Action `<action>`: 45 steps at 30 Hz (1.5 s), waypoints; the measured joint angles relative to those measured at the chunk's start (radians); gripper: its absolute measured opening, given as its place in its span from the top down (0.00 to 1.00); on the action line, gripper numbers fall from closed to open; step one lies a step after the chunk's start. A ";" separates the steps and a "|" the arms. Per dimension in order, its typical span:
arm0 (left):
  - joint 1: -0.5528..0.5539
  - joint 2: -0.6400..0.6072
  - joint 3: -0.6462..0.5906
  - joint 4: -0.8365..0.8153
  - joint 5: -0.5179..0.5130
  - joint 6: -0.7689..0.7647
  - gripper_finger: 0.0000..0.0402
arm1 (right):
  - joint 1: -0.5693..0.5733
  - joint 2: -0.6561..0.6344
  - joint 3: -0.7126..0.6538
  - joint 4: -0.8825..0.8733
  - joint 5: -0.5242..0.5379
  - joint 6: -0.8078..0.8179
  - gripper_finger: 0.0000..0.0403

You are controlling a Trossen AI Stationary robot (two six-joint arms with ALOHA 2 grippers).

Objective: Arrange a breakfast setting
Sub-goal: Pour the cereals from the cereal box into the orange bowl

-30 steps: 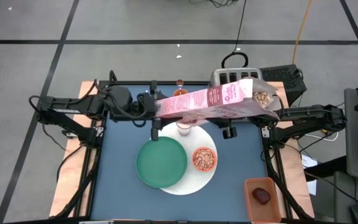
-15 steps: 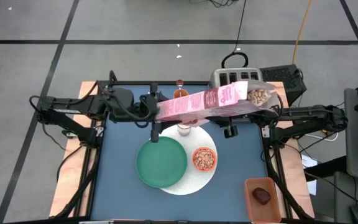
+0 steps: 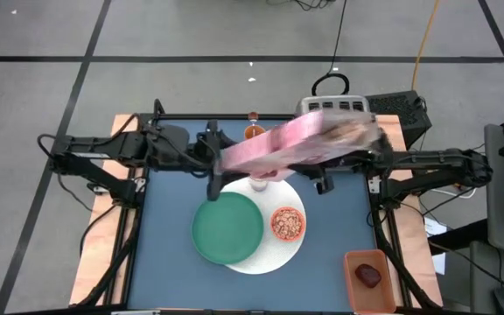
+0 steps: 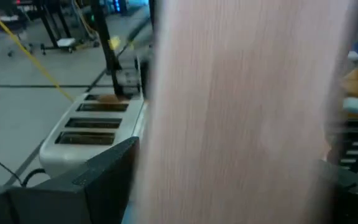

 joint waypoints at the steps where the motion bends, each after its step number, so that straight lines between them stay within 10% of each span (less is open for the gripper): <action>1: 0.000 -0.011 0.002 -0.017 0.000 -0.013 0.18 | 0.000 -0.001 -0.005 -0.026 -0.001 -0.001 0.63; 37: 0.023 0.044 0.002 -0.080 -0.002 0.039 0.18 | 0.001 -0.029 -0.003 -0.162 0.074 -0.023 0.63; 45: 0.024 0.045 0.002 -0.080 -0.007 0.020 0.36 | 0.002 -0.029 -0.002 -0.162 0.072 -0.023 0.63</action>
